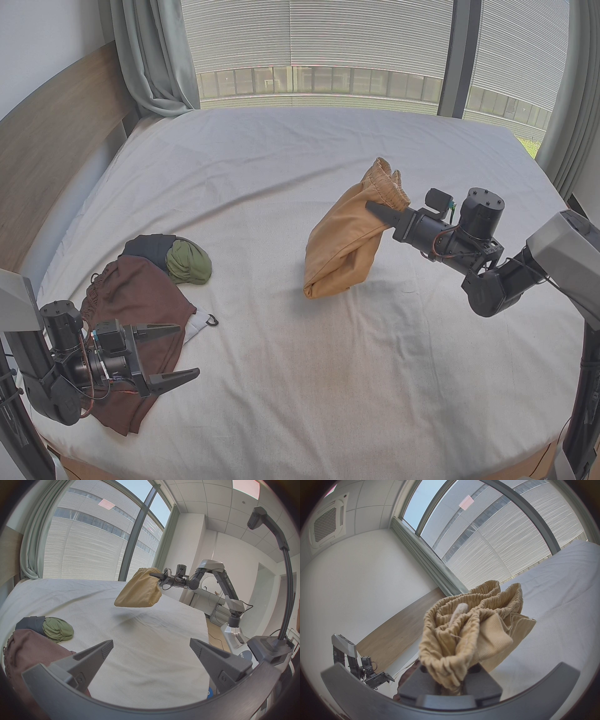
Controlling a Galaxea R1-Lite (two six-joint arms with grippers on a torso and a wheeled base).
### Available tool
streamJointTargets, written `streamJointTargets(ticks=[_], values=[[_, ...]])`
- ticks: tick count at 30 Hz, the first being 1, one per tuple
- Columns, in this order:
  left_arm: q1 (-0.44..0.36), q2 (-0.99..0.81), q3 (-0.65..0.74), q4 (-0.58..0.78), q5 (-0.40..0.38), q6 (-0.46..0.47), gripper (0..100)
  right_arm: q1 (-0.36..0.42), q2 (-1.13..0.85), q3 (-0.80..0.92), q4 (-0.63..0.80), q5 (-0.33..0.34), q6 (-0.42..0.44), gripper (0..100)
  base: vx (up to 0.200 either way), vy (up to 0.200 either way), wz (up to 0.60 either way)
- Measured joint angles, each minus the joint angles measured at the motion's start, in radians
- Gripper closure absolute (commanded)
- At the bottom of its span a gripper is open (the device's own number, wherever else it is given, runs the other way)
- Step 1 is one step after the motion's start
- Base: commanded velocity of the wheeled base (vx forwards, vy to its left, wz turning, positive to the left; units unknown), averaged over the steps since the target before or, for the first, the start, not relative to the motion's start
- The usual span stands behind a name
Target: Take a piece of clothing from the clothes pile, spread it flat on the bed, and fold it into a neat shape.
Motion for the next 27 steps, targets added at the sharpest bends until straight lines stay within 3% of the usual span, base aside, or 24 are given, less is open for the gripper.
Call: streamJointTargets(ticks=[7,27], values=[[0.000,-0.002,0.006,0.000,-0.003,0.000,0,0.003,0.073,-0.141,0.063,-0.001,-0.002,100,0.000,0.000,0.00],[-0.002,-0.002,0.003,0.000,-0.003,-0.001,0,0.001,0.153,-0.343,0.192,-0.002,-0.002,100,0.000,0.000,0.00]])
